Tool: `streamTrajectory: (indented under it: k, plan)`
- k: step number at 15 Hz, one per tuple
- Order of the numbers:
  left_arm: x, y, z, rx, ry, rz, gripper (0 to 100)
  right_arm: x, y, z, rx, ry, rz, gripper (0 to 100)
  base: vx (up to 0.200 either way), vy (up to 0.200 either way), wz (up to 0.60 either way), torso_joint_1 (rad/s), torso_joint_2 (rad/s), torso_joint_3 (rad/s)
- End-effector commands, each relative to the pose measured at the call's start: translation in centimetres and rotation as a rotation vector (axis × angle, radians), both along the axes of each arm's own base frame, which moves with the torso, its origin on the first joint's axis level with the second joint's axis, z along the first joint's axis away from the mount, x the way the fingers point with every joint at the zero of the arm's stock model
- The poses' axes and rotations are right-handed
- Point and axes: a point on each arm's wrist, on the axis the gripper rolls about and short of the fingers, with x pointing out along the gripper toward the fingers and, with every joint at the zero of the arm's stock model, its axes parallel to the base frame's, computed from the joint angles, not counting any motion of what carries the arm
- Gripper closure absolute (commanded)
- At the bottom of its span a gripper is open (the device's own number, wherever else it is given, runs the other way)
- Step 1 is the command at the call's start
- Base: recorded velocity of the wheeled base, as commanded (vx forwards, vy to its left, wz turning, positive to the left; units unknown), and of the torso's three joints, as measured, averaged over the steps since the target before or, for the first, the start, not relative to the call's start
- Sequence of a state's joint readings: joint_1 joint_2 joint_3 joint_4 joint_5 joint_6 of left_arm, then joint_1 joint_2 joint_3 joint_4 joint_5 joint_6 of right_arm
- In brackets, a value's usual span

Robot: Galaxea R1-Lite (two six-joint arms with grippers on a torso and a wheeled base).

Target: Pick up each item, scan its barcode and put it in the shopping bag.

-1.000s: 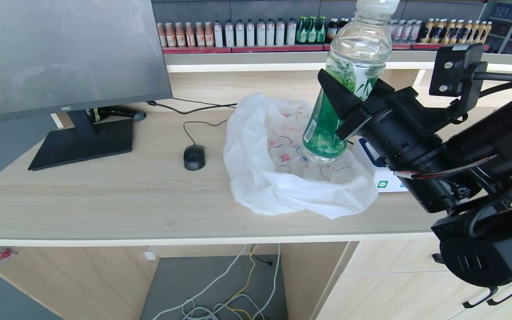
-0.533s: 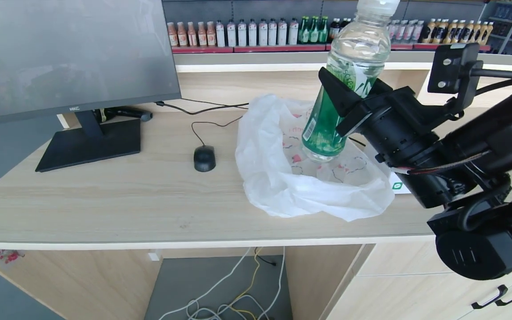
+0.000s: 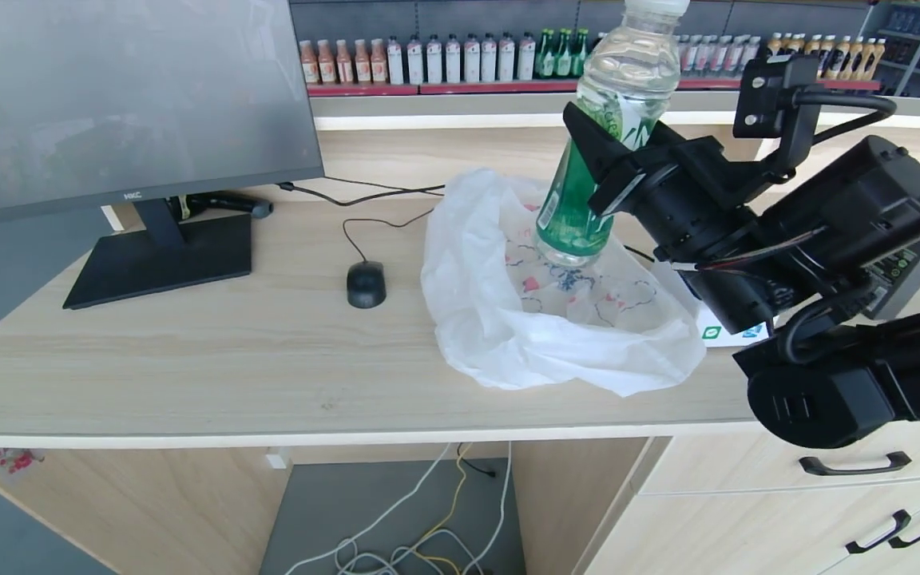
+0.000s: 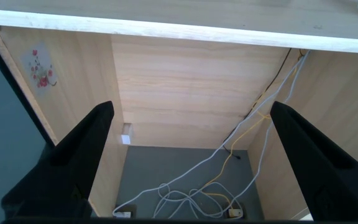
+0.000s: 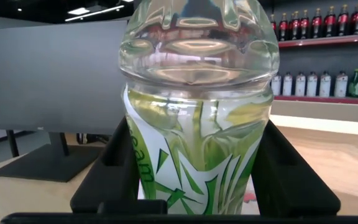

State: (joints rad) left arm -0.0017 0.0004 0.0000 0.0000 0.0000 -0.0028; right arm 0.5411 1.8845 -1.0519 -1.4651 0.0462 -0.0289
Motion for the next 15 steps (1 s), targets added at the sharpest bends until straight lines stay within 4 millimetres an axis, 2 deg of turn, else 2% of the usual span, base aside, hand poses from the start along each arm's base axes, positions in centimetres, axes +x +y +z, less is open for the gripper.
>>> streamTrajectory:
  k: [1, 6, 9, 15]
  plan:
    - [0.0, 0.0, 0.0, 0.0, 0.0, 0.0, 0, 1.4, 1.1, -0.5, -0.001, 0.0, 0.004, 100, 0.0, 0.0, 0.0, 0.0, 0.0, 0.0]
    - [0.0, 0.0, 0.0, 0.0, 0.0, 0.0, 0, 3.2, 1.7, -2.8, -0.027, 0.068, 0.004, 100, 0.0, 0.0, 0.0, 0.0, 0.0, 0.0]
    - [0.0, 0.0, 0.0, 0.0, 0.0, 0.0, 0, 4.7, 2.5, -3.8, -0.027, 0.068, 0.004, 100, 0.0, 0.0, 0.0, 0.0, 0.0, 0.0]
    - [0.0, 0.0, 0.0, 0.0, 0.0, 0.0, 0, 5.9, 3.3, -5.1, -0.034, 0.081, 0.003, 100, 0.0, 0.0, 0.0, 0.0, 0.0, 0.0]
